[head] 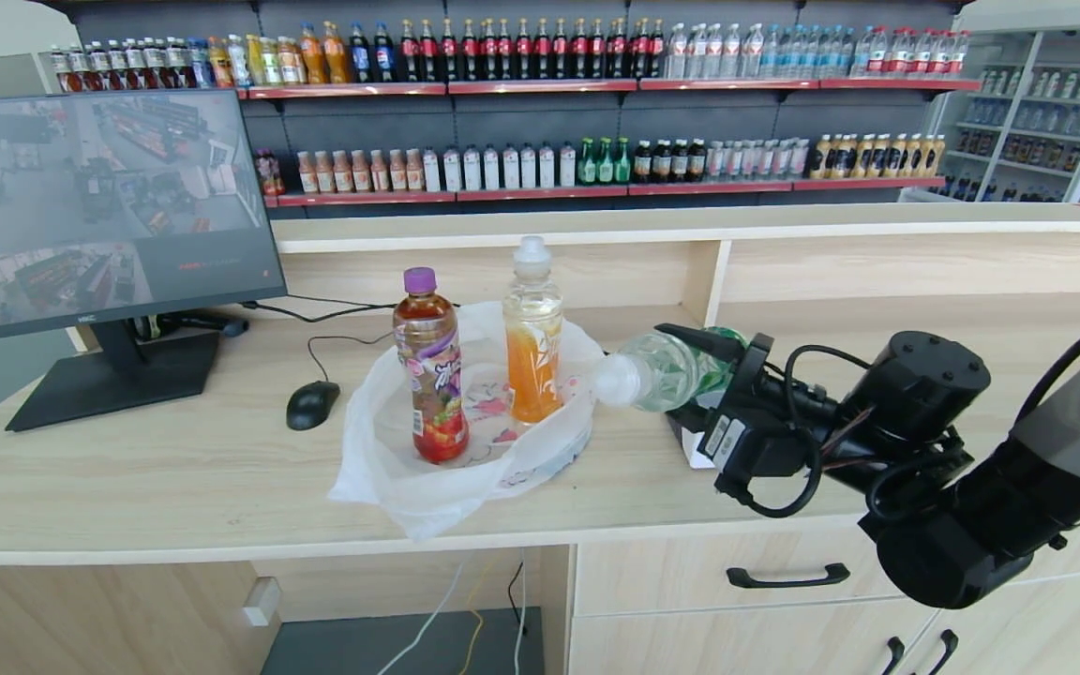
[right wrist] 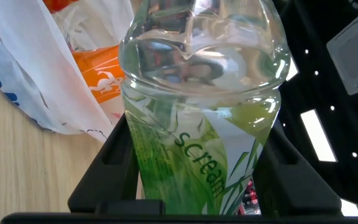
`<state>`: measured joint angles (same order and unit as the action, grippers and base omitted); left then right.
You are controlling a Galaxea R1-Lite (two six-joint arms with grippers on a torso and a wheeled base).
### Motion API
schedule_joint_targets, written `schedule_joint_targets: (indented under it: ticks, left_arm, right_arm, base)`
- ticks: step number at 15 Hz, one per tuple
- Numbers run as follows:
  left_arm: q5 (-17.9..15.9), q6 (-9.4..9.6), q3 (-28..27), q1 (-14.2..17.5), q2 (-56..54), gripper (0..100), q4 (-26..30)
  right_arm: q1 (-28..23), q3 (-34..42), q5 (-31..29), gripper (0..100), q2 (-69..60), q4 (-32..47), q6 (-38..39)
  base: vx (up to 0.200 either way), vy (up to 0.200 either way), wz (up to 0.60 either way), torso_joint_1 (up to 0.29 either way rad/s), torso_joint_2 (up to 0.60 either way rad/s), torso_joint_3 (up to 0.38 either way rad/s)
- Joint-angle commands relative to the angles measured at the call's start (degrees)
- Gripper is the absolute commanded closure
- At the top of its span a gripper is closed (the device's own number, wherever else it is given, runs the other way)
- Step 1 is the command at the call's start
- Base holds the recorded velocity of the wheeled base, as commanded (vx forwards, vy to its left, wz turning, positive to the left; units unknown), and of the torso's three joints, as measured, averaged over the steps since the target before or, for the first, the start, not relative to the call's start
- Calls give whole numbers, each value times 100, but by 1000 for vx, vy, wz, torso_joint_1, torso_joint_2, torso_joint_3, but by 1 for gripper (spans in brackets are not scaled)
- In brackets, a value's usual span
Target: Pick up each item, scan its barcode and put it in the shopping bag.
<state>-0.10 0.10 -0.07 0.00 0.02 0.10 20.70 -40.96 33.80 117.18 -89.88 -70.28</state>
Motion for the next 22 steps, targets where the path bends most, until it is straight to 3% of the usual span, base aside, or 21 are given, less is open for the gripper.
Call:
schedule_joint_targets:
  ticks: [1, 7, 10, 12, 14, 16, 19, 22]
  left_arm:
    - [1, -1, -1, 0, -2, 0, -1]
    - [1, 8, -1, 0, -2, 0, -1]
    - [1, 8, -1, 0, -2, 0, -1]
    - [1, 8, 7, 0, -2, 0, -1]
    - [1, 8, -1, 0, -2, 0, -1]
    - [1, 8, -1, 0, -2, 0, -1]
    - [1, 8, -1, 0, -2, 0, -1]
    - [1, -10, -1, 0, -2, 0, -1]
  right_arm:
    - [13, 27, -5, 100, -380, -12, 208]
    - [365, 88, -208, 100, -1426, -12, 1640]
    - [540, 369, -1157, 100, -1997, -12, 2589]
    - [971, 932, -2343, 100, -2243, -12, 3925]
    - [1024, 1099, -3231, 100, -2278, -12, 5209]
    - [1041, 985, -3758, 100, -1997, -12, 6439]
    - [1112, 624, -4400, 100, -1513, -12, 7248]
    - [1235, 413, -4541, 100, -1206, -12, 7125]
  base:
    - [0, 0, 0, 0, 0, 0]
    - [0, 0, 0, 0, 0, 0]
    - [0, 0, 0, 0, 0, 0]
    - [0, 0, 0, 0, 0, 0]
    - [0, 0, 0, 0, 0, 0]
    - [0, 0, 0, 0, 0, 0]
    - [0, 0, 0, 0, 0, 0]
    - [0, 0, 0, 0, 0, 0]
